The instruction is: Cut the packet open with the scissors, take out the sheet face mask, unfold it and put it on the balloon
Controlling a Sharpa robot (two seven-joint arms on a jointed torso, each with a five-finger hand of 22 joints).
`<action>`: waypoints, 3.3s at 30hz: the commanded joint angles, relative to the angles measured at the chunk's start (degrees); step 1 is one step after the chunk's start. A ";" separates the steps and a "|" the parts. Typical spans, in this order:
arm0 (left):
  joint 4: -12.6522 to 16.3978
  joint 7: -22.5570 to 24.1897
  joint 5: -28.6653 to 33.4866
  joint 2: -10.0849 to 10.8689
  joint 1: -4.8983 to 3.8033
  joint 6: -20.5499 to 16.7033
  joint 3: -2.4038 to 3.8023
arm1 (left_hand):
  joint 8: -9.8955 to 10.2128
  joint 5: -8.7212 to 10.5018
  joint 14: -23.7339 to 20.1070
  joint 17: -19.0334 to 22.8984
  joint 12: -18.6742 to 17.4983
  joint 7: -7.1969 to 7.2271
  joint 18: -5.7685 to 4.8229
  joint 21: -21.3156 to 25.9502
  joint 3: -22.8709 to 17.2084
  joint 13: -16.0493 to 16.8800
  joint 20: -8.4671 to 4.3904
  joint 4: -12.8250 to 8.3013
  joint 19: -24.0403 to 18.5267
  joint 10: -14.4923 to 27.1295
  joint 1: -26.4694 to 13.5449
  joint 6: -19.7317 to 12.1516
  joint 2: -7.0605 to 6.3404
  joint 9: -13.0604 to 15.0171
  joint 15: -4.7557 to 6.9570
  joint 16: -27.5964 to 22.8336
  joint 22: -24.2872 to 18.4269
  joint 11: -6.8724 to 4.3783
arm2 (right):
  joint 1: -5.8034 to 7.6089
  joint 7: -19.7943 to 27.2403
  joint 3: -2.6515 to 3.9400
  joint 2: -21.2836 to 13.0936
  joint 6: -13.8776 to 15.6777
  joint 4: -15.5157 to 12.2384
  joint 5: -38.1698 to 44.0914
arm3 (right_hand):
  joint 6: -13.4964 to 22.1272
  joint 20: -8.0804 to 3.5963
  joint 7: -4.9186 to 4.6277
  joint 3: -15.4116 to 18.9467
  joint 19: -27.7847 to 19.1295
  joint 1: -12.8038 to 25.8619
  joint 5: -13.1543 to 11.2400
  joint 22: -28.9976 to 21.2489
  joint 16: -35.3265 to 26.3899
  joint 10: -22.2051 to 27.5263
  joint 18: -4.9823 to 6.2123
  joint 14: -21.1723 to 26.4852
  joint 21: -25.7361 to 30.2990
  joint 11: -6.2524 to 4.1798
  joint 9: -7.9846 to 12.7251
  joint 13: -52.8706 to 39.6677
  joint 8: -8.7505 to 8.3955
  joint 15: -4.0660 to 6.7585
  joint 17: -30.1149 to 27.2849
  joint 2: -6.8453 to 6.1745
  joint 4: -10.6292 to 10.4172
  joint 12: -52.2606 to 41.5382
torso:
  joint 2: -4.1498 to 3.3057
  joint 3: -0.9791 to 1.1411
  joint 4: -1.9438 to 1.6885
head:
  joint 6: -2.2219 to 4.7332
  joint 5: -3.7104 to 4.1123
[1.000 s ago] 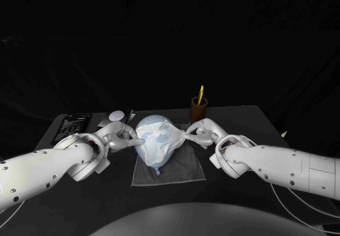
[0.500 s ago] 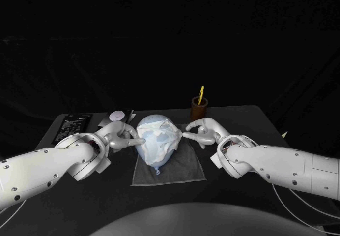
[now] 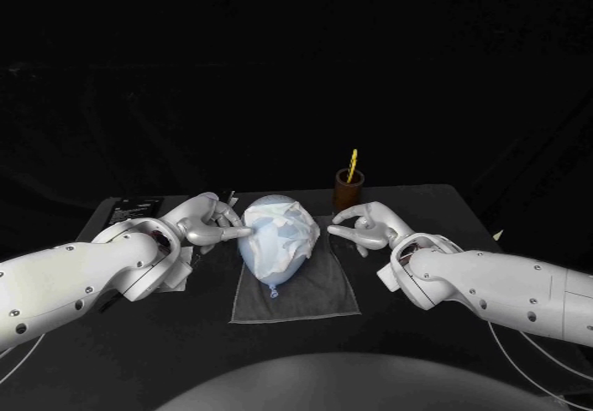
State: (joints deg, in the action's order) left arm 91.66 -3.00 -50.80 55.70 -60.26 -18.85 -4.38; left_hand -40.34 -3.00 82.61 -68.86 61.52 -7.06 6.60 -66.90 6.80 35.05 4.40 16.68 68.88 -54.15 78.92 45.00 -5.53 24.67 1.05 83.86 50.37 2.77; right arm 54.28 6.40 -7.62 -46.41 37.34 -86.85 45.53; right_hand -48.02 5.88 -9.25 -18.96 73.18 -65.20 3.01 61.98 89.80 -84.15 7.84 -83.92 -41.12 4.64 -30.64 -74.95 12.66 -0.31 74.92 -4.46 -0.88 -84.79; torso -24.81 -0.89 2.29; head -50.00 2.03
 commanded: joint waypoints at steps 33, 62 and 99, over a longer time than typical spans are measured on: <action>1.07 20.93 -1.63 0.63 -0.97 -6.03 2.13 | 0.41 0.16 -43.49 42.05 -14.56 -4.13 3.52 35.60 -1.40 -13.42 9.20 0.06 -21.74 24.59 9.37 -14.94 -2.54 -5.53 -9.58 -26.80 -29.37 8.82 | -4.65 8.20 -0.73 -4.49 5.01 -9.27 24.90 | -7.63 -1.10 1.39 -6.77 -1.21 -8.17 -0.20 -1.56 -0.58 1.86 1.71 -5.26 3.44 -1.57 2.96 -6.85 -1.39 1.24 12.29 1.75 7.80 5.54 | -0.02 0.02 0.06 | 0.00 -0.22; -8.71 11.06 -15.51 -9.59 -2.60 0.07 2.17 | 8.16 0.01 -62.17 60.16 -31.76 -7.27 -2.82 61.19 1.04 -31.43 12.34 0.52 -41.55 19.67 7.81 -9.09 -7.36 -14.20 -13.73 -48.80 -45.61 10.07 | -5.53 3.83 -0.74 -1.50 10.53 -6.95 40.74 | -9.05 -0.94 1.44 -8.29 -3.26 -8.85 -0.11 -3.29 -1.29 4.13 2.31 -4.51 7.00 -1.58 3.71 -4.29 -1.56 1.19 10.16 1.17 9.88 8.71 | -0.08 0.00 -0.02 | 0.00 -0.06; -13.74 8.33 -13.48 -12.12 -3.23 4.73 2.02 | 9.22 0.17 -59.10 62.41 -35.38 -7.60 -1.77 62.24 -4.06 -31.46 12.12 0.32 -40.58 15.22 7.83 -6.02 -3.93 -15.19 -14.29 -52.55 -46.79 10.73 | -5.53 -2.19 -0.66 3.30 13.25 -1.91 48.01 | -9.88 -1.25 1.58 -8.55 -2.63 -8.91 -0.16 -2.16 -1.08 2.88 2.08 -4.78 5.53 -1.77 4.66 -5.21 -1.71 1.44 10.84 -0.74 12.27 7.10 | -0.02 0.06 -0.01 | 0.00 -0.18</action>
State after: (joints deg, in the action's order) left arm 78.18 5.49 -64.46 43.80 -63.38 -15.42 -2.37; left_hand -31.47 -3.00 23.17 -6.52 26.45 -10.67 4.35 -5.04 2.97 3.68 16.70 16.99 27.97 -38.74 86.63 38.60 -9.86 9.55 -13.31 31.59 3.66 13.51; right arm 48.76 6.15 -8.33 -43.31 48.59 -88.98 90.97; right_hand -58.13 4.52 -7.60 -27.47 70.70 -74.27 3.00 59.87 88.71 -81.17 9.09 -83.90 -35.82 2.66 -26.02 -74.94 11.22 0.90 74.91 -4.61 11.10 -77.75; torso -24.86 -0.86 2.26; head -50.01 1.90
